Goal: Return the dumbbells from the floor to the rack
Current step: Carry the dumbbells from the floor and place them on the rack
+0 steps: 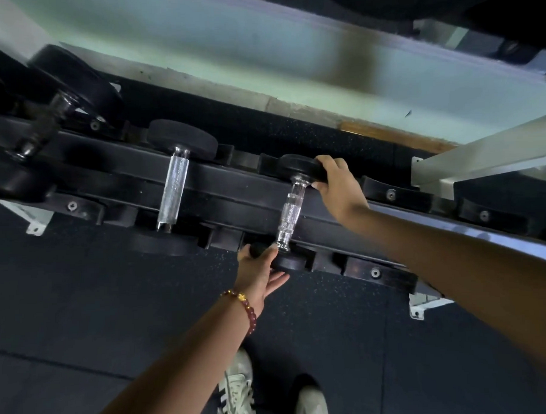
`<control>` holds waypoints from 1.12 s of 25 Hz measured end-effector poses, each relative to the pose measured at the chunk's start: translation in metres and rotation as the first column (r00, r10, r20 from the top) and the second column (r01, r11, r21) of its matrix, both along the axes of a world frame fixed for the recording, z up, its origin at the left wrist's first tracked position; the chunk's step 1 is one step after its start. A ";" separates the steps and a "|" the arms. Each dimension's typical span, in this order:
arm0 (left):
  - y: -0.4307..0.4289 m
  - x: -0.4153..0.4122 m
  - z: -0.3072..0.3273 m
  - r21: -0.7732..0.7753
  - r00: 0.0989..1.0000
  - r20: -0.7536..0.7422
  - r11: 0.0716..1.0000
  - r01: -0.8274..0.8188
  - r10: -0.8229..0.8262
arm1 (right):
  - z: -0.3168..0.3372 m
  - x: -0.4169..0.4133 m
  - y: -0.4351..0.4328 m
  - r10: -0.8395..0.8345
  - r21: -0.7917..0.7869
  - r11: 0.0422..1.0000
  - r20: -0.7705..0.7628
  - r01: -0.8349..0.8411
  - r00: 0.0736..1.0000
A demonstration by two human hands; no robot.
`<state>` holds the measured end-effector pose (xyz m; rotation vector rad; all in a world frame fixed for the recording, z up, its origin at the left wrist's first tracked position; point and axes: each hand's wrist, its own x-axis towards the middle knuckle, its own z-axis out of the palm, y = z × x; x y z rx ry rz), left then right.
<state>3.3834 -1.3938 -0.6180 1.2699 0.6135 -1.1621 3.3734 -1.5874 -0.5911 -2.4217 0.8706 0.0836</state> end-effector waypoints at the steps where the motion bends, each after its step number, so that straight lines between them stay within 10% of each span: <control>1: -0.001 -0.001 -0.003 0.020 1.000 0.022 1.000 0.017 -0.017 | 0.000 0.000 -0.002 0.002 0.006 1.000 -0.002 -0.002 1.000; 13: 0.002 0.010 0.006 -0.097 0.993 -0.106 0.993 -0.059 0.049 | 0.033 0.020 0.000 0.256 -0.095 0.963 0.024 -0.252 0.966; 28: -0.008 0.009 0.015 -0.085 0.994 -0.111 0.996 -0.015 0.005 | 0.009 0.017 -0.010 0.089 -0.063 0.994 -0.060 -0.093 0.994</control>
